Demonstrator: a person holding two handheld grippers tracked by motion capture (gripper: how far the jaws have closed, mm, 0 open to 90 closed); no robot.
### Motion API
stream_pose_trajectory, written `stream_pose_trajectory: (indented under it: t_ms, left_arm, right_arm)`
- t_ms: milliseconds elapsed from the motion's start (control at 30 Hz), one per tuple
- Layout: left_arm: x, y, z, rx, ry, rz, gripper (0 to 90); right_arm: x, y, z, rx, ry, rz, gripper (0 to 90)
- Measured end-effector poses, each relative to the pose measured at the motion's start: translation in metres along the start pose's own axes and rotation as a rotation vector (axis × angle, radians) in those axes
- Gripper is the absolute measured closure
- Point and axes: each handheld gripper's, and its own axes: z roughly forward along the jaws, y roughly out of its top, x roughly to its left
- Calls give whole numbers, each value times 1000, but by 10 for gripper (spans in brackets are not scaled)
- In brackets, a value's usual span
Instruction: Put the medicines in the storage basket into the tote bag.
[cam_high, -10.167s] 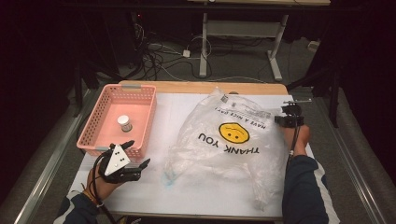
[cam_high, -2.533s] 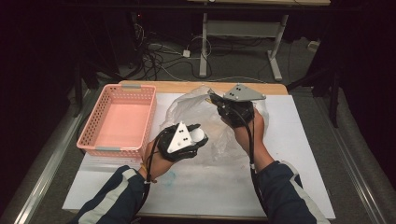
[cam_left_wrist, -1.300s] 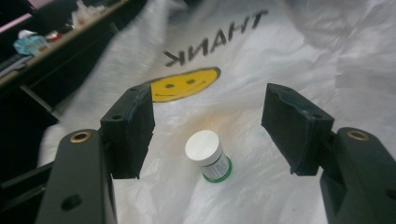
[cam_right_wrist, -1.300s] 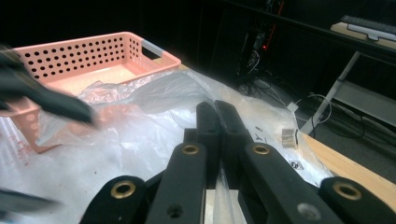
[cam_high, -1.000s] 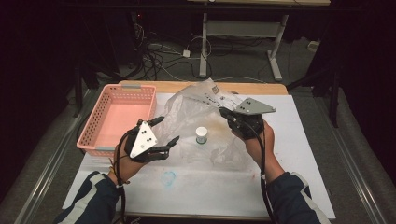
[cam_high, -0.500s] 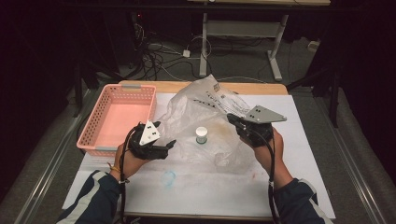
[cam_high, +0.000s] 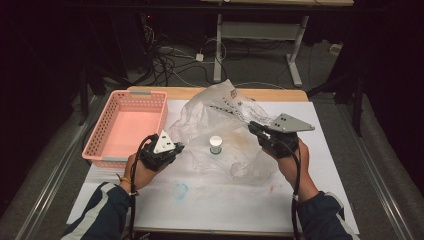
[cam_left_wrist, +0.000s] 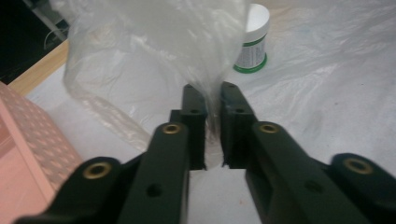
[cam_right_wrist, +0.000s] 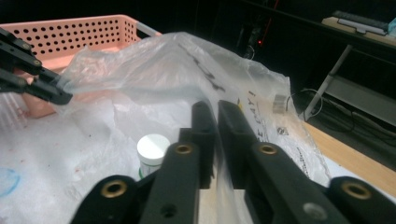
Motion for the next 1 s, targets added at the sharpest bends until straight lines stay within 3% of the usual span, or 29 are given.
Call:
stream_pose_trajectory:
  t_ms: [33, 67, 133, 267, 433, 567, 633, 733, 767, 800, 867, 1000]
  left_arm:
    - [0, 0, -1, -7, -3, 4, 849]
    - [-1, 0, -2, -14, -3, 6, 849]
    - [-2, 0, -4, -23, -9, 5, 851]
    - [-4, -2, -4, -29, -14, 11, 851]
    - [-4, -3, -6, -43, -21, 18, 851]
    - [-5, -2, -6, -46, -23, 22, 851]
    - [-5, -2, -6, -47, -24, 25, 851]
    - [-6, -1, -6, -50, -26, 28, 851]
    - [-7, -1, -5, -49, -29, 28, 851]
    - [-7, -1, -5, -47, -29, 32, 851]
    - [-7, 0, -4, -49, -34, 31, 851]
    - [-7, -1, -2, -44, -41, 37, 850]
  right_arm:
    - [2, -2, -1, 2, 17, -8, 696]
    - [2, -2, -1, 2, 17, -8, 696]
    - [7, -1, -6, -9, 17, -17, 576]
    - [26, 3, -31, -57, 33, -99, 432]
    - [40, -9, -50, -80, 70, -98, 376]
    - [55, -38, -55, -19, 76, -189, 329]
    - [58, -54, -53, 44, 90, -220, 303]
    - [57, -75, -47, 118, 133, -206, 289]
    - [56, -85, -41, 171, 150, -212, 254]
    - [56, -85, -41, 171, 150, -212, 254]
    - [54, -95, -30, 239, 184, -205, 225]
    - [52, -104, -19, 284, 188, -209, 230]
